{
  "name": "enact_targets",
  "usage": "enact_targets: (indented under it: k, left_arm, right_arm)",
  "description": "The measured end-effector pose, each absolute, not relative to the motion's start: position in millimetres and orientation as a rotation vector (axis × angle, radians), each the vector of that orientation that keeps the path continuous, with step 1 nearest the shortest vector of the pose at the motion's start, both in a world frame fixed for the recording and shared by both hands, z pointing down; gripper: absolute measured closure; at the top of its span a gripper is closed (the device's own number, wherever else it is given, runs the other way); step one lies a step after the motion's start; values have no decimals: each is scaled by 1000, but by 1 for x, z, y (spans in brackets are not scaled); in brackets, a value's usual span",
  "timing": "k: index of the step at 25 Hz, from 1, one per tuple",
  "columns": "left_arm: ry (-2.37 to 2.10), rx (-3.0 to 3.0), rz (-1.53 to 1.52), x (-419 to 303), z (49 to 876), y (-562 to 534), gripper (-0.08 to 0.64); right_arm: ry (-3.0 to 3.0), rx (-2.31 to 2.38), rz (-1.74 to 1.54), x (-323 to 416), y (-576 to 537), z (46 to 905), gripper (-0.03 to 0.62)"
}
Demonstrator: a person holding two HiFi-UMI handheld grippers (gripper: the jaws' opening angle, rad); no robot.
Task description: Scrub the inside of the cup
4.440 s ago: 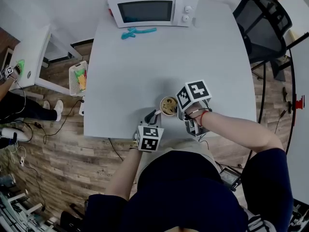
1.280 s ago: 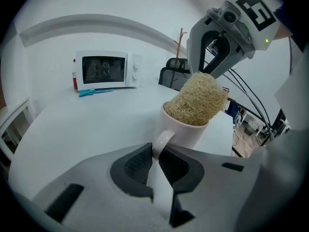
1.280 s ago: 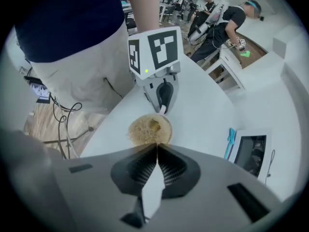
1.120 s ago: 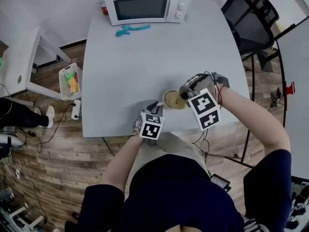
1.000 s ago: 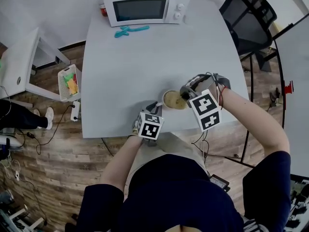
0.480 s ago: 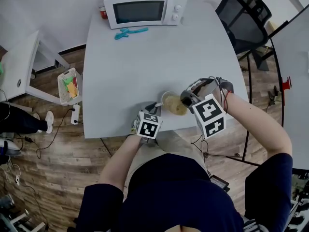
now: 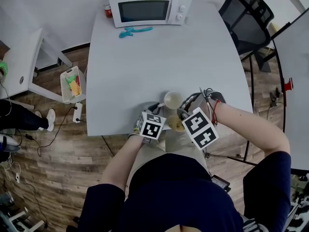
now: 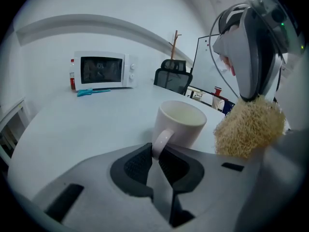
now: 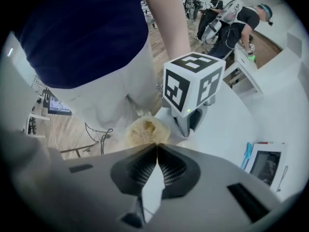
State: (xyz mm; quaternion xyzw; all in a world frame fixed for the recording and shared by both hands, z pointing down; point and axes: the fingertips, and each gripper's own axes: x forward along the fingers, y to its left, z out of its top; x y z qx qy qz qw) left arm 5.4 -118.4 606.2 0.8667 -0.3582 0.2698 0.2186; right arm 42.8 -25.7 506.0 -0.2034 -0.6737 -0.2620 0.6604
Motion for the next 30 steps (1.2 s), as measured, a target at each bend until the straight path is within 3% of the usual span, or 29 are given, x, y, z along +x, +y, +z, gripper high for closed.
enact_targets:
  k: [14,30]
  left_arm:
    - [-1003,2404,756,6,606,-117,511]
    - [-965,2425,780,8,609,-110,510]
  right_arm:
    - [-1454,-489,-686,10,-59,534,561]
    - [-1450,-422,-595,51,-75,541,561]
